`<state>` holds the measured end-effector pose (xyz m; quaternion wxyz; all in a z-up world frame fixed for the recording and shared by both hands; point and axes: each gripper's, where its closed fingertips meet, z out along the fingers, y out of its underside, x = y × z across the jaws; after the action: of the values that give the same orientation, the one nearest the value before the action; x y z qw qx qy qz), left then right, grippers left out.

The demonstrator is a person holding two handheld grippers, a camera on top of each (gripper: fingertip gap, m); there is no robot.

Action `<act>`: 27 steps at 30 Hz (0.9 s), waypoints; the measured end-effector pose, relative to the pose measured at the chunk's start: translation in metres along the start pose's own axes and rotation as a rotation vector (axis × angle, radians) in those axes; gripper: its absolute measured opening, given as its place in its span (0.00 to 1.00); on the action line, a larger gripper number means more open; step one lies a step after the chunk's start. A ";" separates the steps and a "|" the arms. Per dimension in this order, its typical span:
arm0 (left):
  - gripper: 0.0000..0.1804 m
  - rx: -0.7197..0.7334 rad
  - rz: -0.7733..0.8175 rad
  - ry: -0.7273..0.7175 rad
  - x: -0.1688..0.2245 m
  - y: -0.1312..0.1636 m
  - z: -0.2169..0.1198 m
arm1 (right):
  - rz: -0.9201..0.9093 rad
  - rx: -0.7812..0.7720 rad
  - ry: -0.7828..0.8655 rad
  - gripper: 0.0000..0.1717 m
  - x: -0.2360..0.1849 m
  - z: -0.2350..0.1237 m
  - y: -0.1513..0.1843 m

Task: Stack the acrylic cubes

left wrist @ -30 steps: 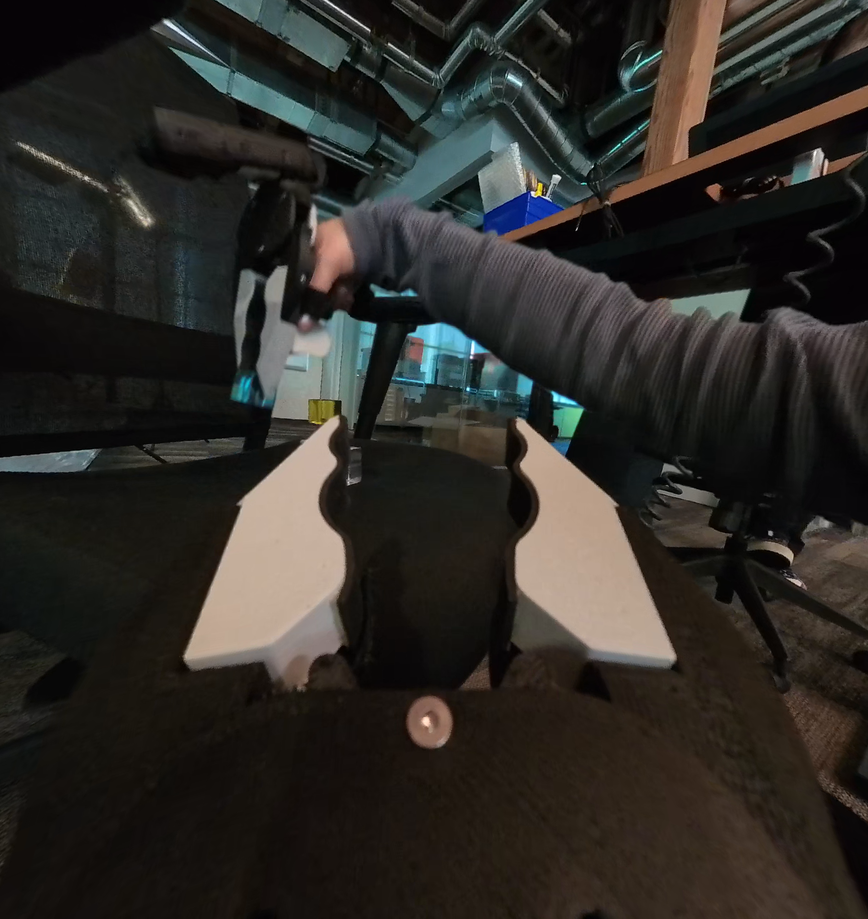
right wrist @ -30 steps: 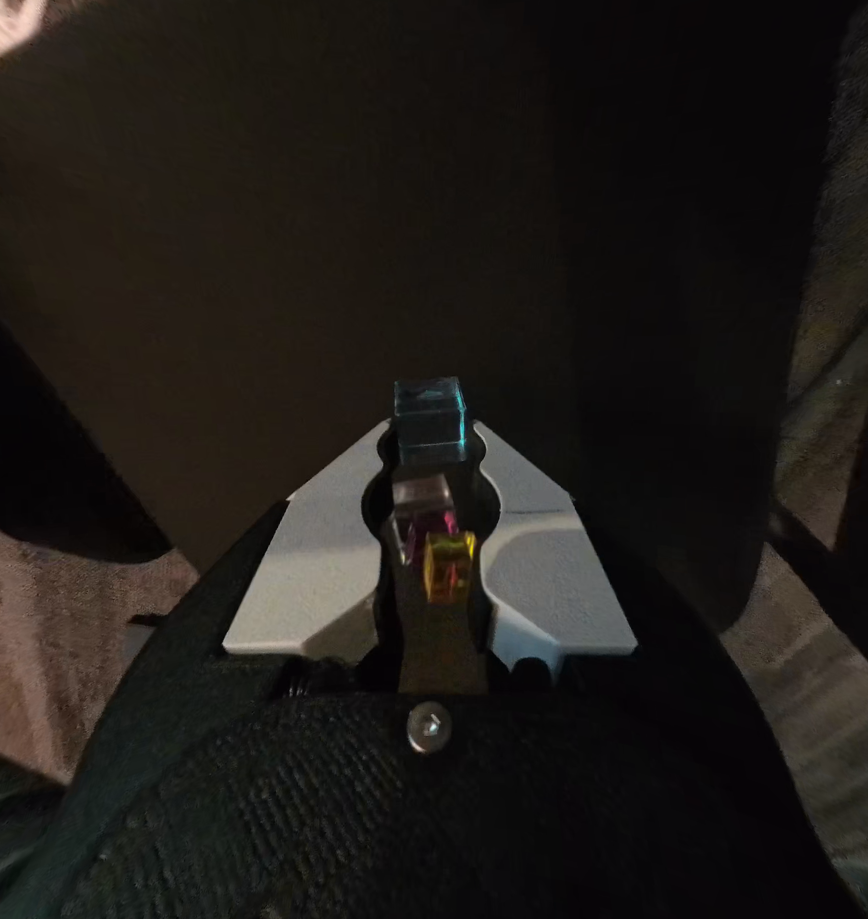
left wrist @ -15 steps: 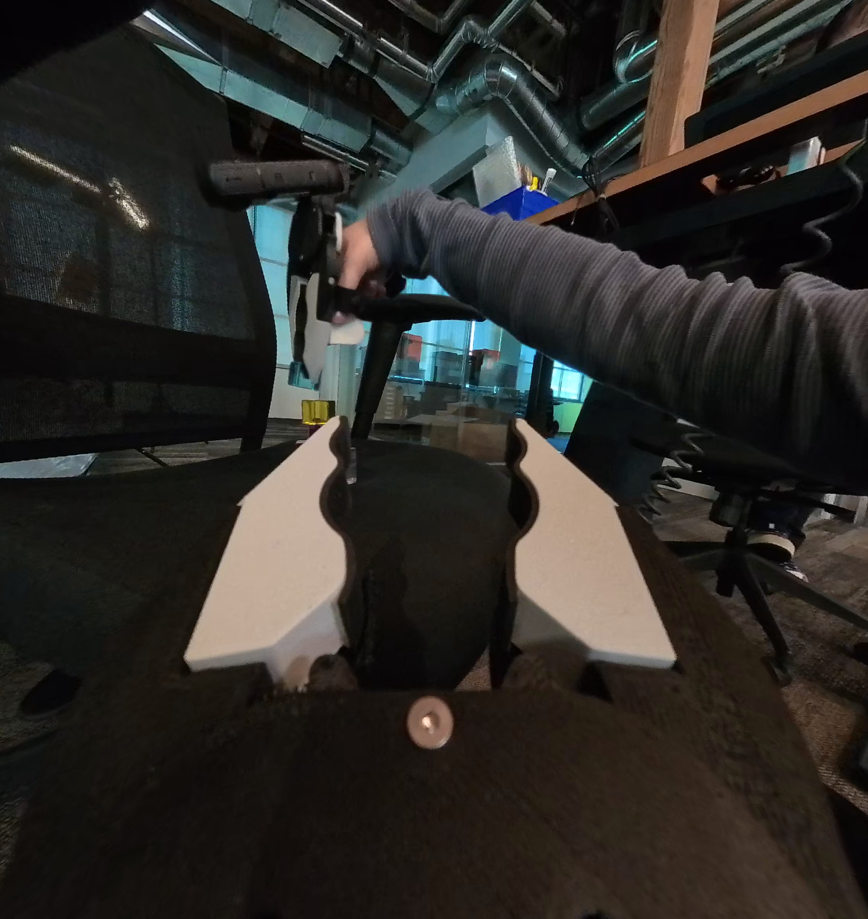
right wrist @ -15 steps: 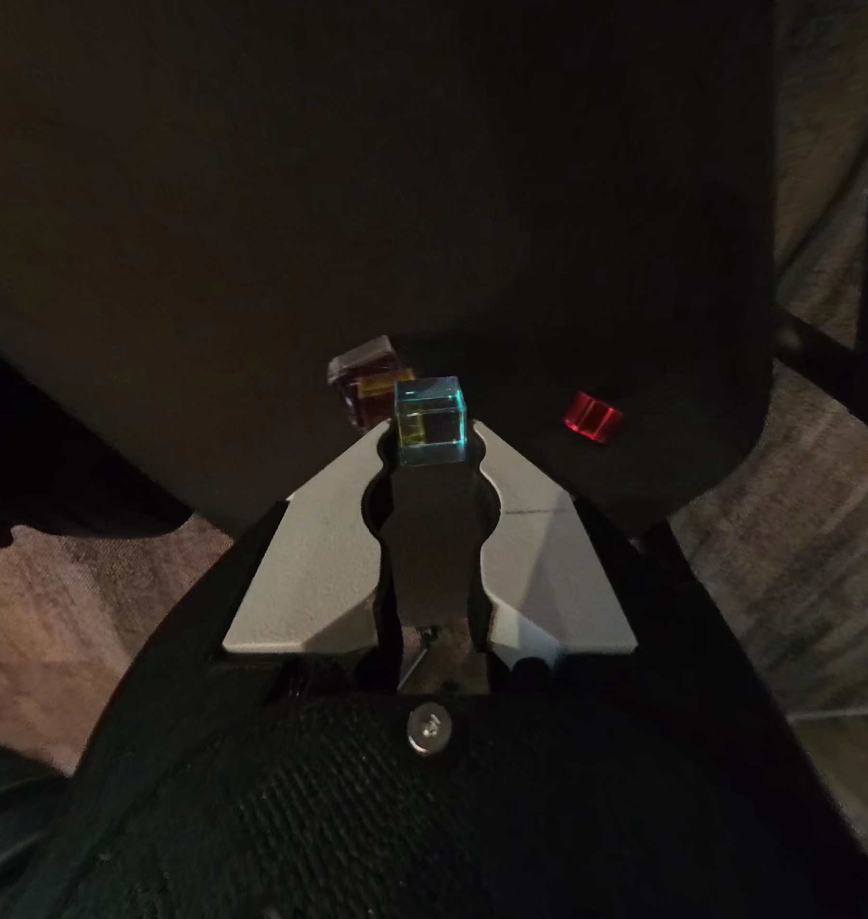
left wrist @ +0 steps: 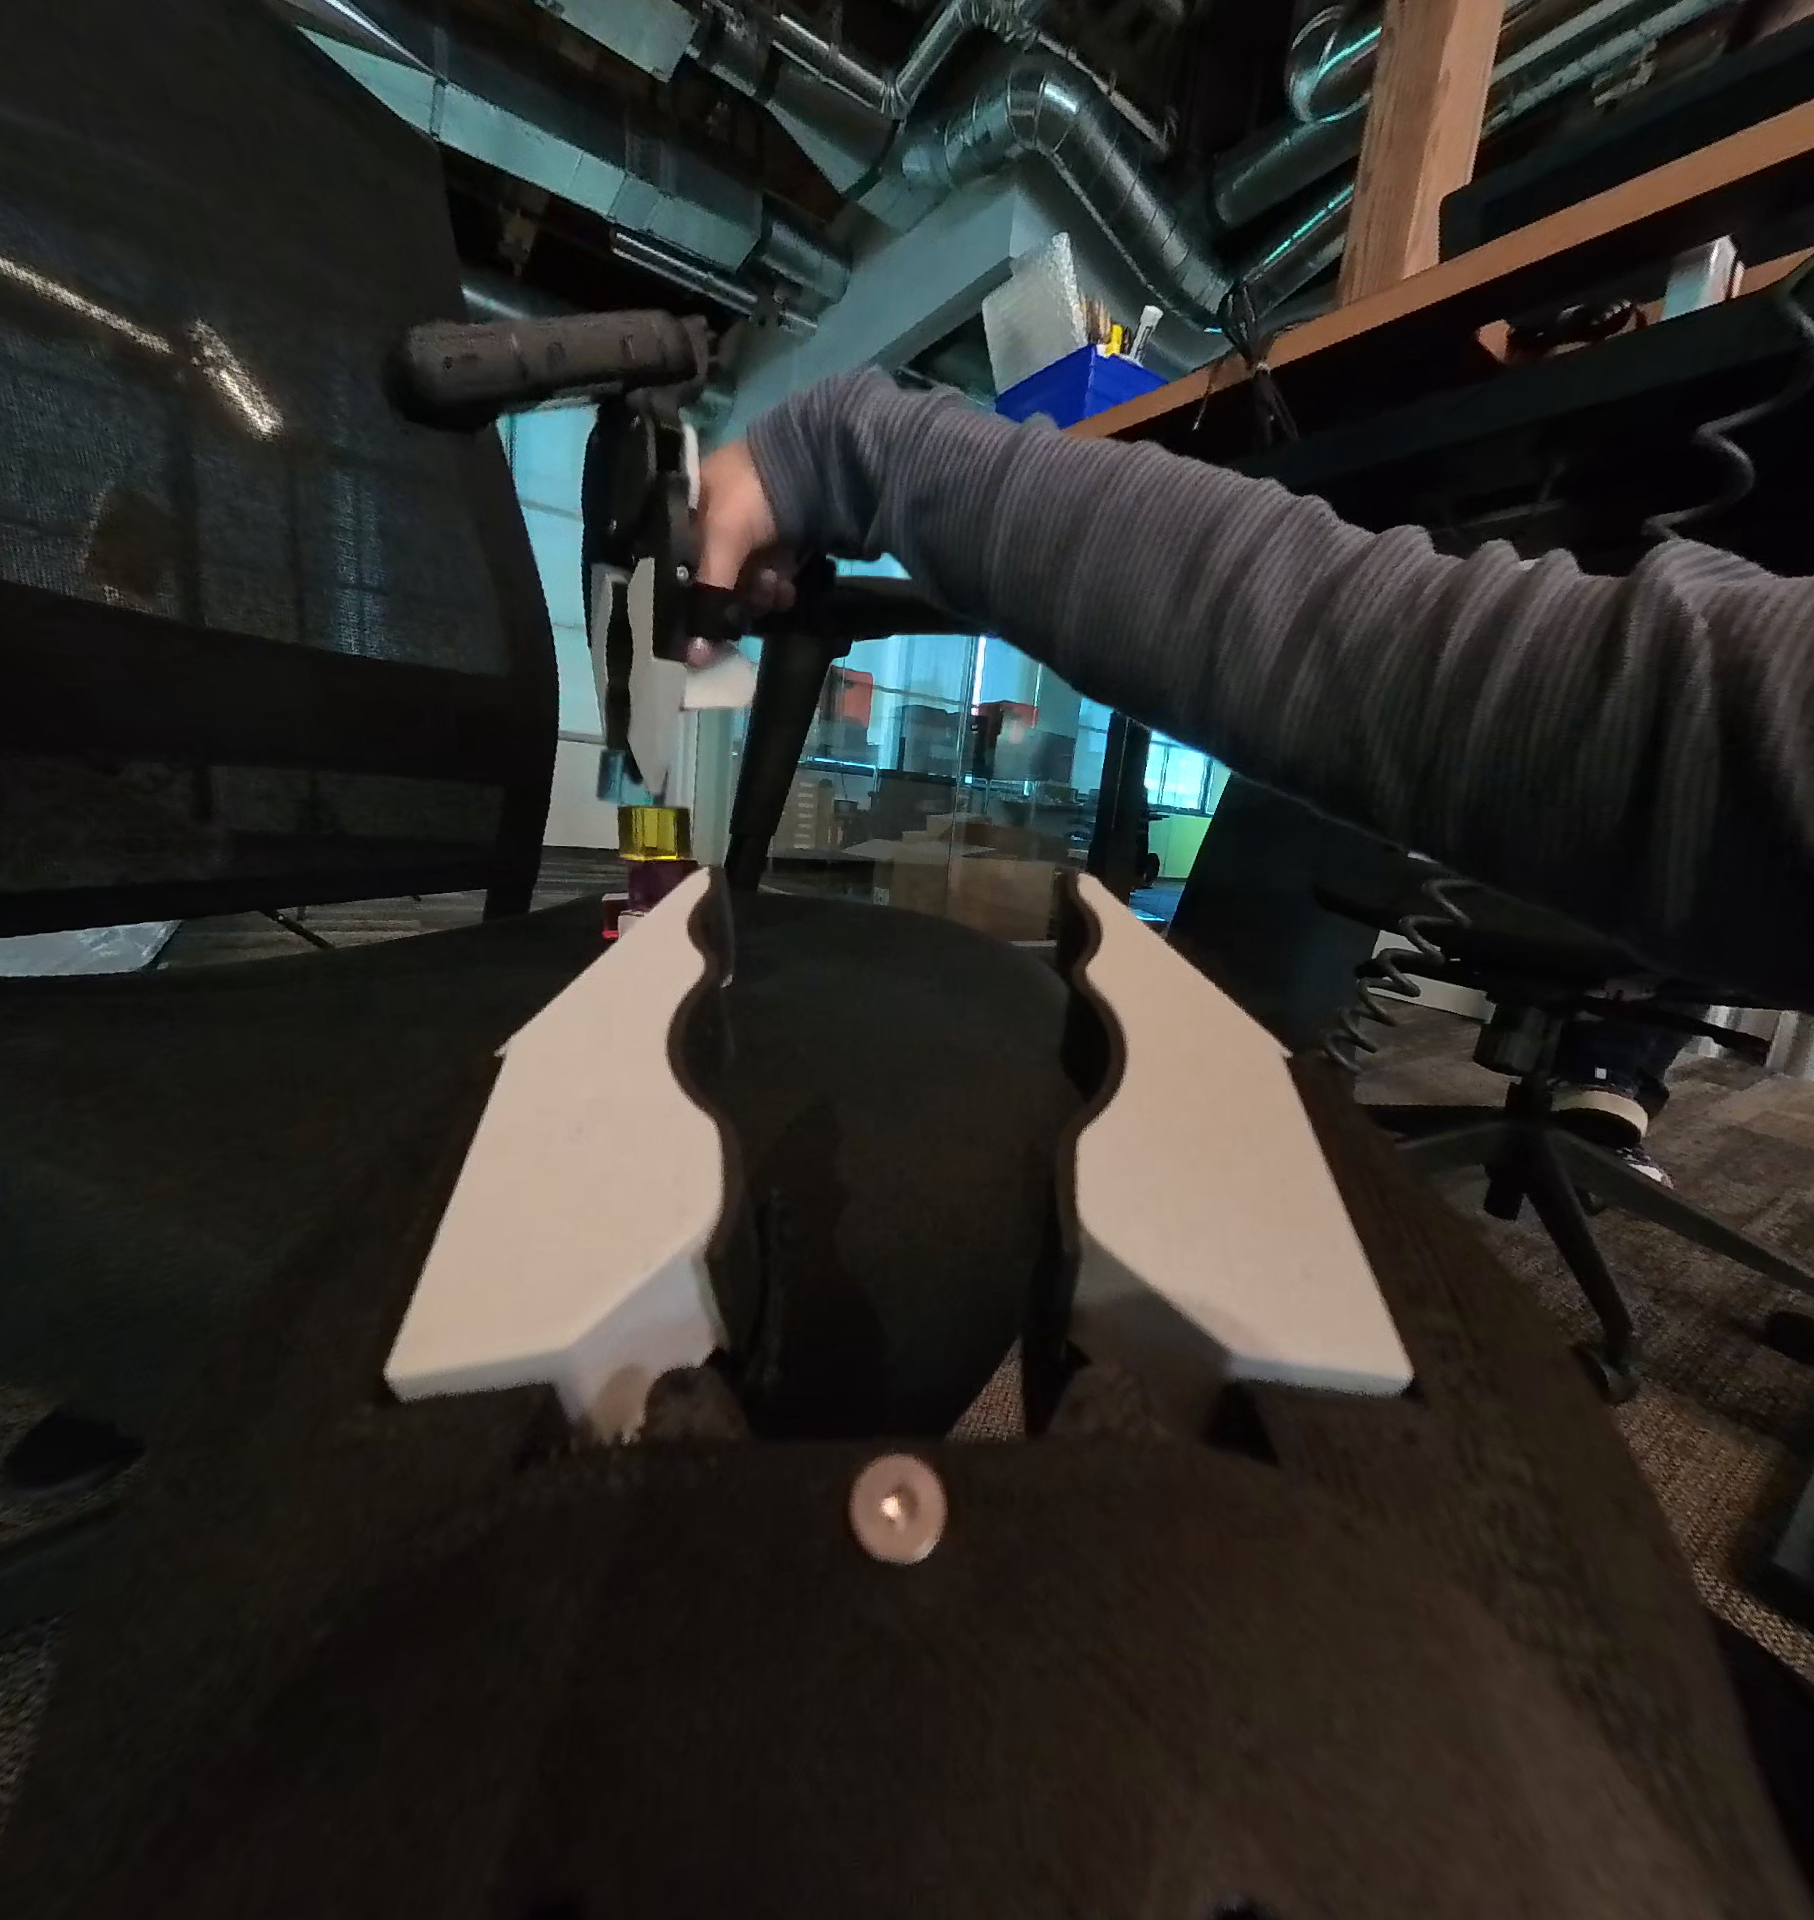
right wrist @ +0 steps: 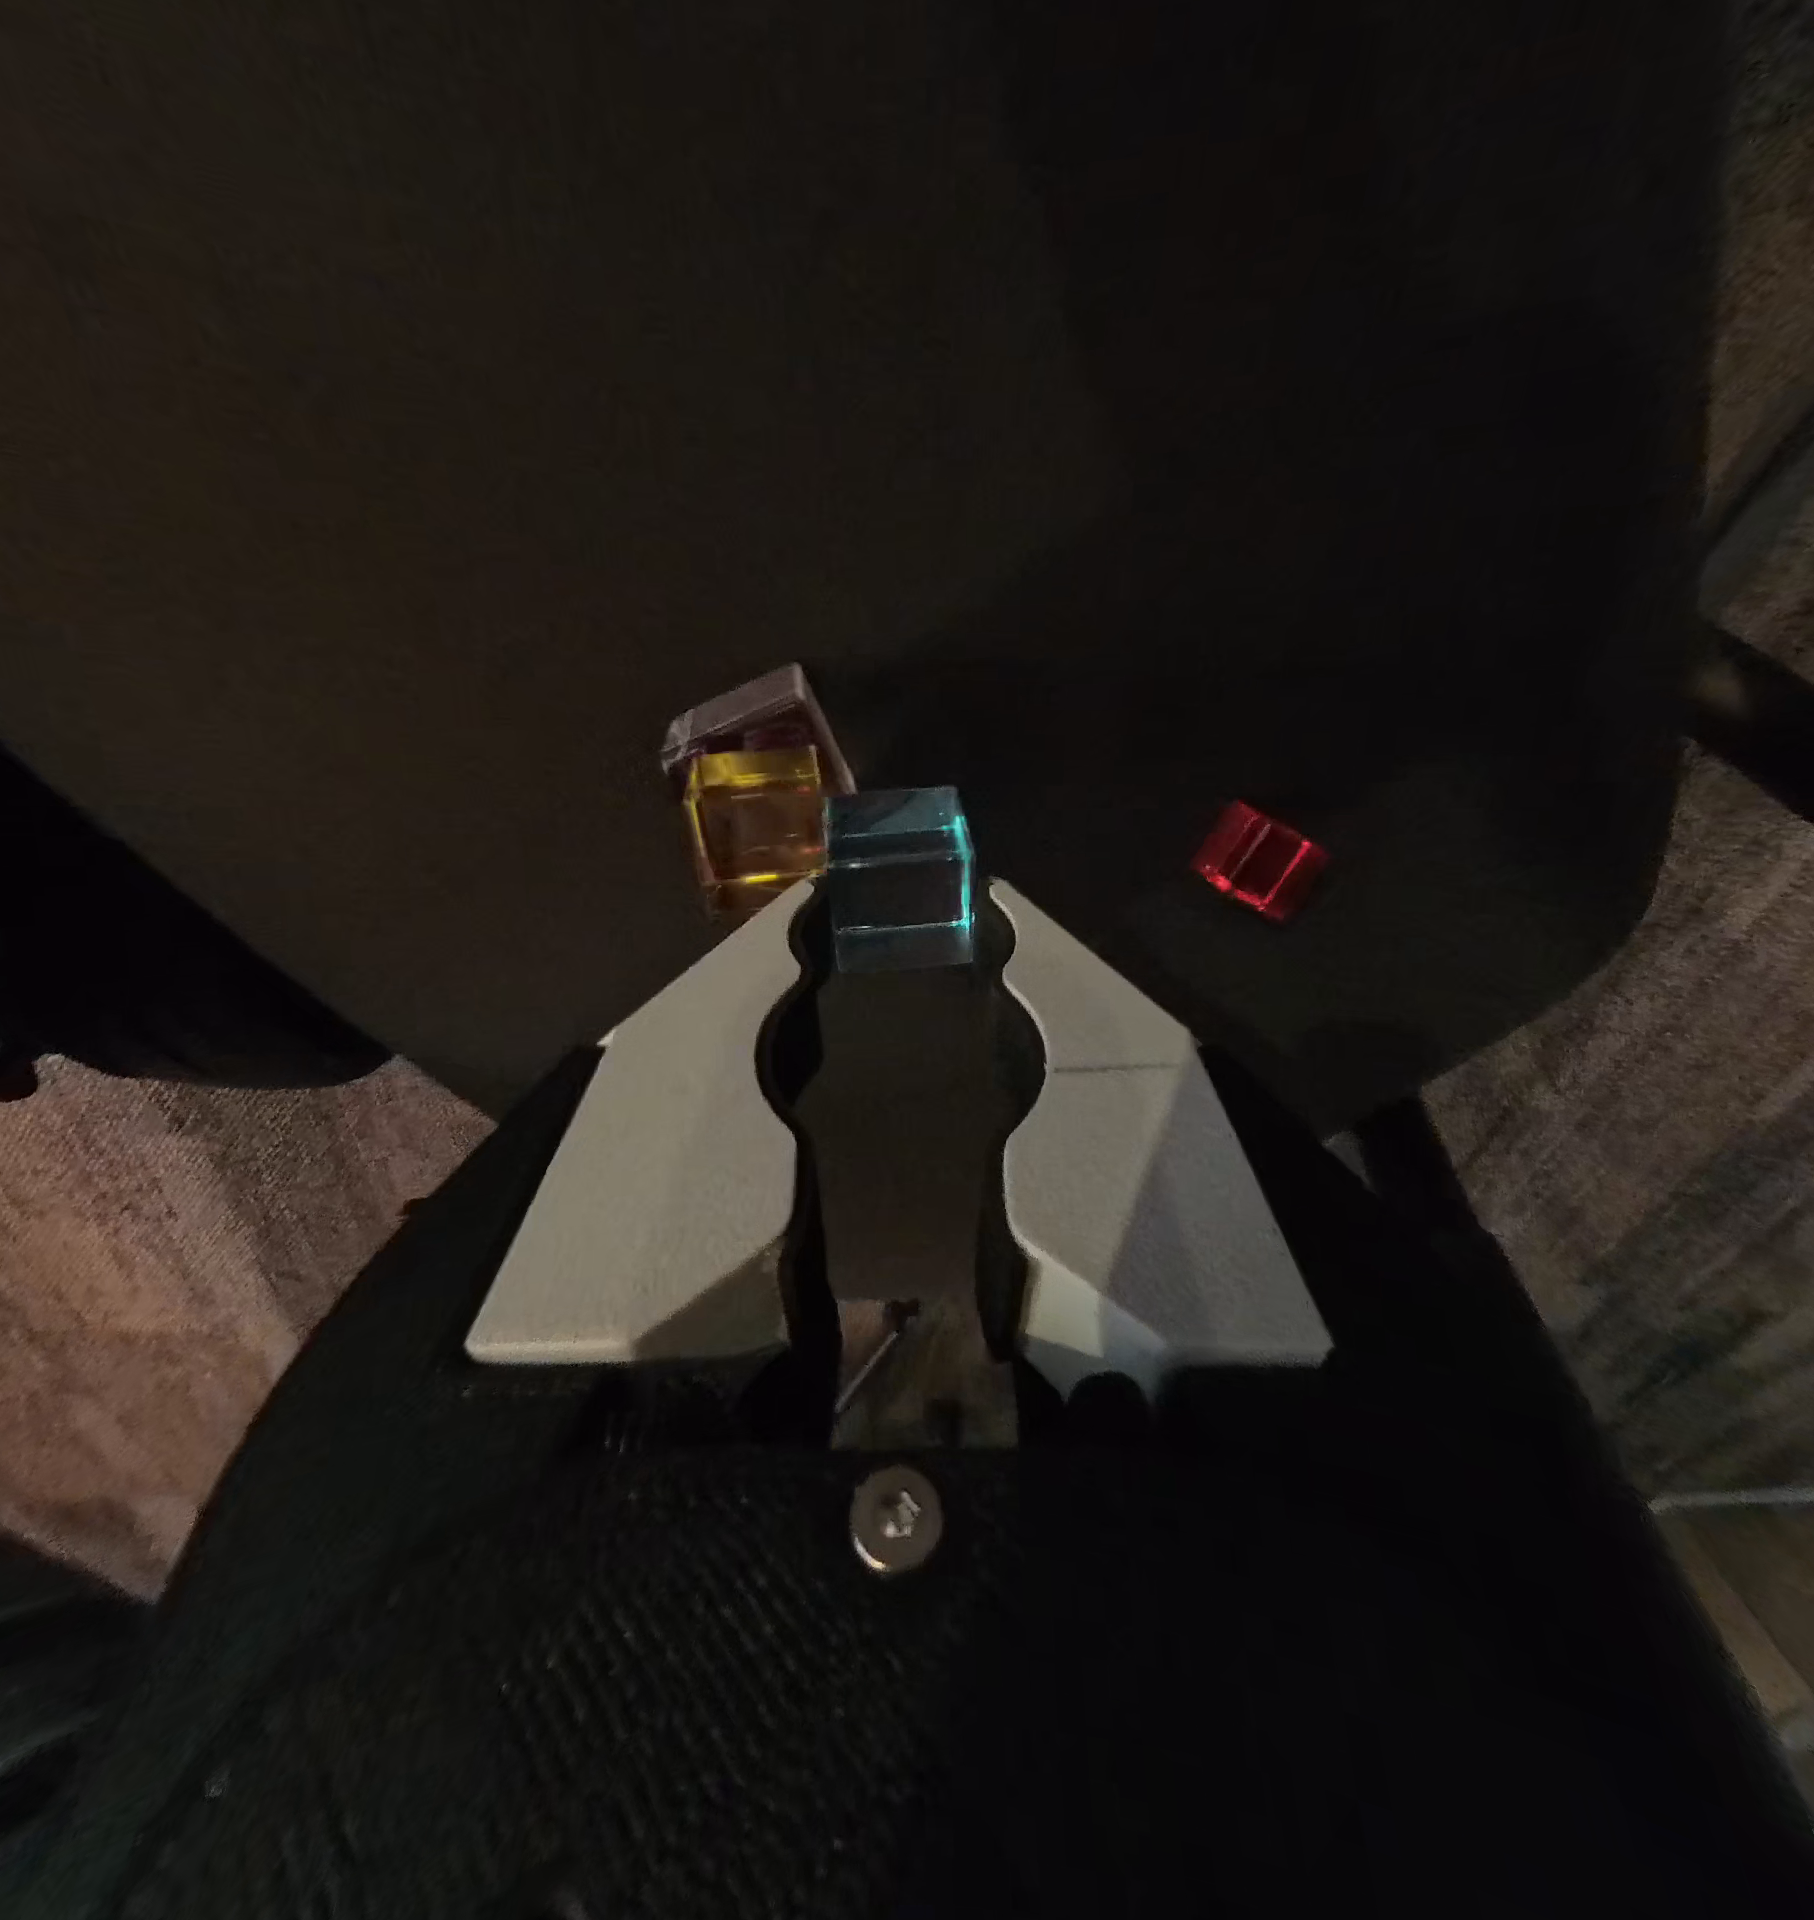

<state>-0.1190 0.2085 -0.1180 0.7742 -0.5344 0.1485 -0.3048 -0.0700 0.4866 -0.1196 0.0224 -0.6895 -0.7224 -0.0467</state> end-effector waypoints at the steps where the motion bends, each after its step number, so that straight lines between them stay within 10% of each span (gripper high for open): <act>1: 0.34 0.000 -0.001 0.001 0.000 0.000 0.000 | -0.009 0.011 0.016 0.15 0.001 -0.004 -0.002; 18: 0.35 0.006 -0.006 0.002 0.000 -0.002 -0.002 | -0.026 -0.055 -0.037 0.25 -0.022 -0.007 -0.003; 27: 0.35 0.038 -0.013 -0.018 -0.007 -0.010 -0.010 | 0.362 0.469 0.203 0.30 0.077 -0.020 0.018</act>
<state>-0.1335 0.2029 -0.1134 0.7834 -0.5234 0.1324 -0.3078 -0.0566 0.5622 -0.0919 0.2608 -0.7747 -0.5732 0.0573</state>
